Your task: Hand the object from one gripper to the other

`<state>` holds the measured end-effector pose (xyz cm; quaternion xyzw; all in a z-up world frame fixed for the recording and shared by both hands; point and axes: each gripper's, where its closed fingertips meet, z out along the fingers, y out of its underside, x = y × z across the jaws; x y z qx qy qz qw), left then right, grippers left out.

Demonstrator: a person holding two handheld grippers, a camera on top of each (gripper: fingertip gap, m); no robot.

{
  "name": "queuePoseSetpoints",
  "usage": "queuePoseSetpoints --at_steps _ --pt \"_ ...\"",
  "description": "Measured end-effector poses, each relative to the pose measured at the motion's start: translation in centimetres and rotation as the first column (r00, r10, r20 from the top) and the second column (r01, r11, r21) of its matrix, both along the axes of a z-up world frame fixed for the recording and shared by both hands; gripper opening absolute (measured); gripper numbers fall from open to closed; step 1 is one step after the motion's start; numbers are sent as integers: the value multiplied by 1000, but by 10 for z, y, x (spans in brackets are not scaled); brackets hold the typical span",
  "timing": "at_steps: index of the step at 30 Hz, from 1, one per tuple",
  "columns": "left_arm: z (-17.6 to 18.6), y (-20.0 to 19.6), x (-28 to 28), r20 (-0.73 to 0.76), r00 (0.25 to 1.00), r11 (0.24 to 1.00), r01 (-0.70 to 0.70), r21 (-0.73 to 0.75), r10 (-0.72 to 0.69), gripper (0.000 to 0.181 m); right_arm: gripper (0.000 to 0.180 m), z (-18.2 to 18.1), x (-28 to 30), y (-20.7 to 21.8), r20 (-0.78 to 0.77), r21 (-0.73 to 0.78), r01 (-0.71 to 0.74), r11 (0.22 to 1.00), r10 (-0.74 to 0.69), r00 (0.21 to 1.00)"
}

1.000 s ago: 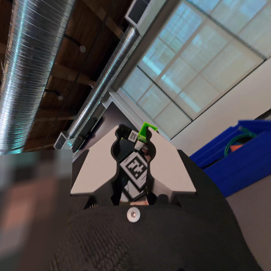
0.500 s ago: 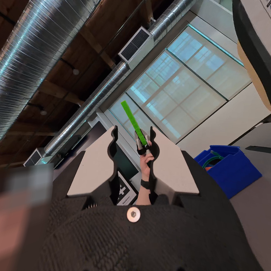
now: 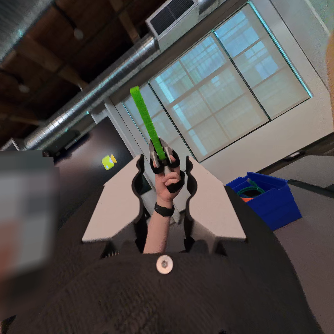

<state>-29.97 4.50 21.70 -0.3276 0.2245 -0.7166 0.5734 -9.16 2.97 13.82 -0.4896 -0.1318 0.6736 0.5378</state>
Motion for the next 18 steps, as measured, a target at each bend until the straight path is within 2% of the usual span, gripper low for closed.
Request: queuePoseSetpoints --at_steps 4,7,10,14,17,18 --pt "-15 -20 69 -152 986 997 70 21 -66 21 53 17 -23 -23 104 195 88 977 -110 988" --pt "-24 -37 105 -220 972 994 101 44 -89 21 57 30 -31 -37 109 313 175 934 -218 970" --pt "-31 -55 131 -263 955 986 160 54 -140 21 56 37 -29 -41 65 344 254 904 -293 954" --pt "-42 -71 156 -333 932 982 176 75 -141 21 55 36 -35 -42 59 340 235 911 -271 961" --pt "-51 -76 170 -372 917 979 185 81 -142 21 47 36 -32 -42 38 345 253 904 -283 958" --pt "-54 -76 174 -382 914 980 181 78 -138 21 35 37 -30 -45 31 368 252 895 -282 959"
